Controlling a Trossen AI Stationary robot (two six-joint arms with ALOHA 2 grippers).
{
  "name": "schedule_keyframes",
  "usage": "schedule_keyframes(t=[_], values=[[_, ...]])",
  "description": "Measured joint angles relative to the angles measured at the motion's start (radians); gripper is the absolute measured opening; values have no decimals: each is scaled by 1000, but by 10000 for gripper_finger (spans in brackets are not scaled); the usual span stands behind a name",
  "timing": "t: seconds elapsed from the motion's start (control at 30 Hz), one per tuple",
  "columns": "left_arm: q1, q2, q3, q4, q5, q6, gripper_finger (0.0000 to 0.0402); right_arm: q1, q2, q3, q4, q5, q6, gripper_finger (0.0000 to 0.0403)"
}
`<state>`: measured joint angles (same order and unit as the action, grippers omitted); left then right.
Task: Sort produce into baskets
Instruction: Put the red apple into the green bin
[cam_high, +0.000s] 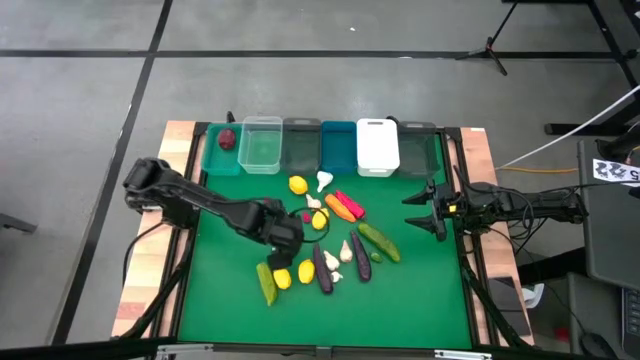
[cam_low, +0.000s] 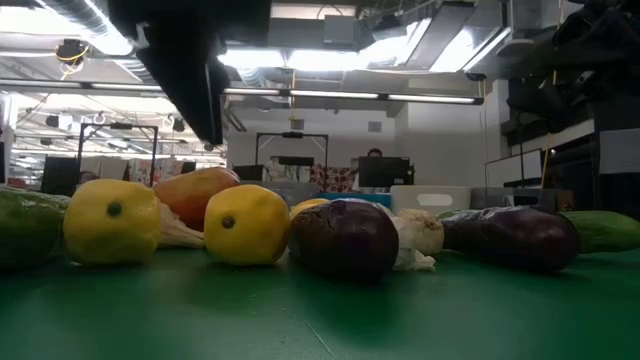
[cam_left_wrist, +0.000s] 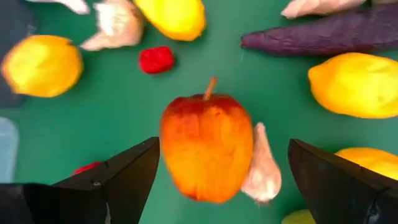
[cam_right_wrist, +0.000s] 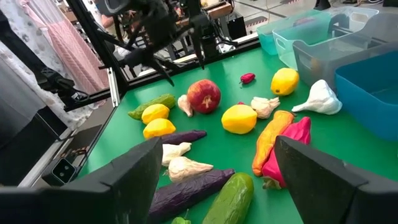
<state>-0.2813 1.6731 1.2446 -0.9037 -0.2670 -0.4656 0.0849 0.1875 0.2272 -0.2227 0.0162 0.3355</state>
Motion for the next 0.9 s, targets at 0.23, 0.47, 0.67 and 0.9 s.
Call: schedule_keyframes(t=[0.23, 0.47, 0.67, 0.9], values=[[47, 11, 0, 3, 24, 17, 347, 0, 0, 0, -29, 0, 0, 310], [137, -1, -36, 47, 163, 69, 347, 0, 0, 0, -36, -1, 0, 310], [151, -1, -79, 82, 189, 60, 347, 0, 0, 0, -62, -9, 0, 310], [116, -1, -154, 201, 199, 10, 347, 0, 0, 0, -74, -9, 0, 310]])
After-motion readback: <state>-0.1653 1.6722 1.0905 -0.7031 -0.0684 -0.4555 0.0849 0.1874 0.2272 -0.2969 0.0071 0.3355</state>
